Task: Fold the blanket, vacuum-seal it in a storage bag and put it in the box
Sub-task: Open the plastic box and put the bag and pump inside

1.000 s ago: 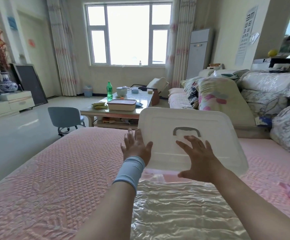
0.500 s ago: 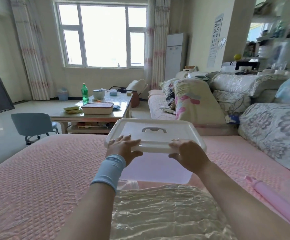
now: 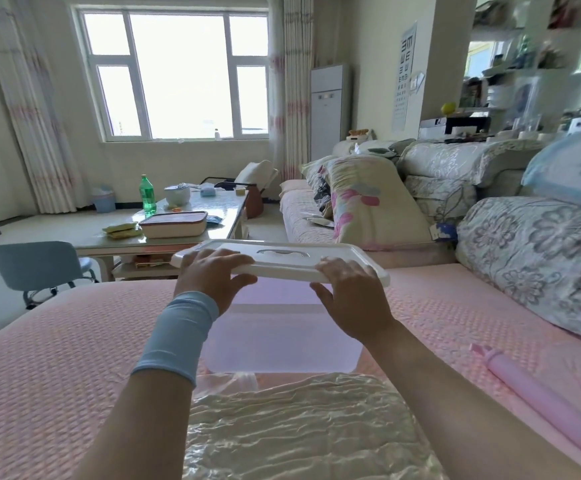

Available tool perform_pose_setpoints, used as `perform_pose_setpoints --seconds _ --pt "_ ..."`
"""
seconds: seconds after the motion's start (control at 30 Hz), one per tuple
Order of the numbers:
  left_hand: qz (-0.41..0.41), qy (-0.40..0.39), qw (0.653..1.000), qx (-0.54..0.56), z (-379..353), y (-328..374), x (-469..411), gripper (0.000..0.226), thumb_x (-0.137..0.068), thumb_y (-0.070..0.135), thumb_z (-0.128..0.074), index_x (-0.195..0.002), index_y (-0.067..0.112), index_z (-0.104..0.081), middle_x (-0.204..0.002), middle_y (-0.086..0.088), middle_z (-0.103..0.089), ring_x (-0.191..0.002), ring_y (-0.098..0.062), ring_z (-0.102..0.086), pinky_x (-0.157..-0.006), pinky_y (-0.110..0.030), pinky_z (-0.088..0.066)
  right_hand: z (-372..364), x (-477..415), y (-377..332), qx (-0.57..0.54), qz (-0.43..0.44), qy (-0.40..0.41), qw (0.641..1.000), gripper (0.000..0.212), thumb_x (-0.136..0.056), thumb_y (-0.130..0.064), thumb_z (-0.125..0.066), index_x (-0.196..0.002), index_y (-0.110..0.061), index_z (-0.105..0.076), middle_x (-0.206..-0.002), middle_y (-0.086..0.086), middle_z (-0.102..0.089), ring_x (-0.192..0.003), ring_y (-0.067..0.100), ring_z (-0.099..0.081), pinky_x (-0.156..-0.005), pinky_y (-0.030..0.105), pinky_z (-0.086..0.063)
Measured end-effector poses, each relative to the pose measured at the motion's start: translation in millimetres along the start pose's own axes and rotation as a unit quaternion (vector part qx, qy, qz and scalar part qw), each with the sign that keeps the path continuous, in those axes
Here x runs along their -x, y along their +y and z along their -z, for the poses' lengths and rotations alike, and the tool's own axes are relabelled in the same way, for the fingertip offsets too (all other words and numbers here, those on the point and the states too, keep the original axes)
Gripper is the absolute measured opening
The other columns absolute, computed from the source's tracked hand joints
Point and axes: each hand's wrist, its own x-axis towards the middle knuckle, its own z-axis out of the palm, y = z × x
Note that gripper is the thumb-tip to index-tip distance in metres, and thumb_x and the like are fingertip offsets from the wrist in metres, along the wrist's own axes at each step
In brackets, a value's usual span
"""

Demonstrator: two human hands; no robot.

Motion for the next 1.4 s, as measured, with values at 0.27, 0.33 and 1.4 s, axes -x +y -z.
perform_pose_setpoints --seconds 0.27,0.33,1.4 --pt "0.049 0.067 0.996 -0.025 -8 58 10 0.051 -0.093 0.047 -0.055 -0.142 0.037 -0.043 -0.155 0.0 -0.031 -0.143 -0.025 -0.022 -0.118 -0.045 -0.013 38 0 21 0.116 0.038 0.079 0.989 0.046 -0.072 0.002 -0.08 -0.115 -0.013 -0.076 -0.103 0.01 -0.077 -0.073 0.027 -0.074 -0.056 0.035 -0.059" --pt "0.049 0.114 0.992 0.003 -12 82 15 0.061 -0.087 0.039 -0.066 -0.143 0.028 -0.043 -0.155 -0.008 -0.028 -0.143 -0.029 -0.022 -0.116 -0.045 -0.018 44 7 26 0.155 0.044 0.093 0.983 0.055 -0.067 0.0 -0.084 -0.119 -0.017 -0.075 -0.104 0.008 -0.077 -0.066 0.023 -0.073 -0.051 0.029 -0.055" --pt "-0.04 -0.246 0.968 -0.019 -86 131 75 0.042 -0.091 0.055 -0.049 -0.13 0.04 -0.047 -0.14 0.006 -0.044 -0.127 -0.021 -0.044 -0.103 -0.038 -0.04 23 83 43 0.092 -0.09 -0.328 0.936 0.035 -0.1 -0.032 -0.045 -0.132 -0.022 -0.053 -0.133 0.007 -0.062 -0.118 0.029 -0.06 -0.087 0.037 -0.05"
